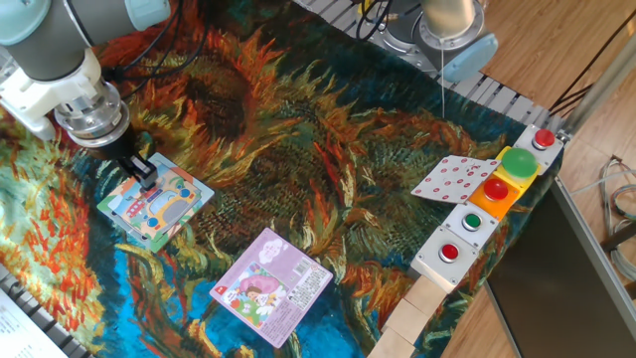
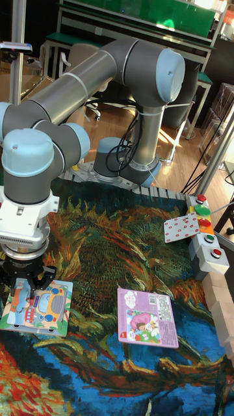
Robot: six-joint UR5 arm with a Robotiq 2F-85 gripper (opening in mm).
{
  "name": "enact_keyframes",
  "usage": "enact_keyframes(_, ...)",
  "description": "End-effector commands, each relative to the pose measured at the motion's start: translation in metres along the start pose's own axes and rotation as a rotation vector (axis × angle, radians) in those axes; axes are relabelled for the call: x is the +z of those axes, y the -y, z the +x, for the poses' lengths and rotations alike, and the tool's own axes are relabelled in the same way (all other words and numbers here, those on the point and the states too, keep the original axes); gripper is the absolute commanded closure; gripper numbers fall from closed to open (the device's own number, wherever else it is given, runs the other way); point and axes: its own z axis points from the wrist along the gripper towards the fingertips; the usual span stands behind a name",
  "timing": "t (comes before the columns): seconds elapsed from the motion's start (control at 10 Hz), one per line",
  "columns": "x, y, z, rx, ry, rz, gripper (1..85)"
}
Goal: Assemble one piece of a puzzle
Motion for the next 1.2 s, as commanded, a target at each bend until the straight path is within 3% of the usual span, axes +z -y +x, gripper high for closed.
enact_keyframes(0.0,-0.0005,-0.0025,-0.0006,0.01,0.005,-0.017,84.3)
enact_keyframes(1.1,0.0019,-0.0019,-0.0028,-0.02,0.02,-0.019,72.7)
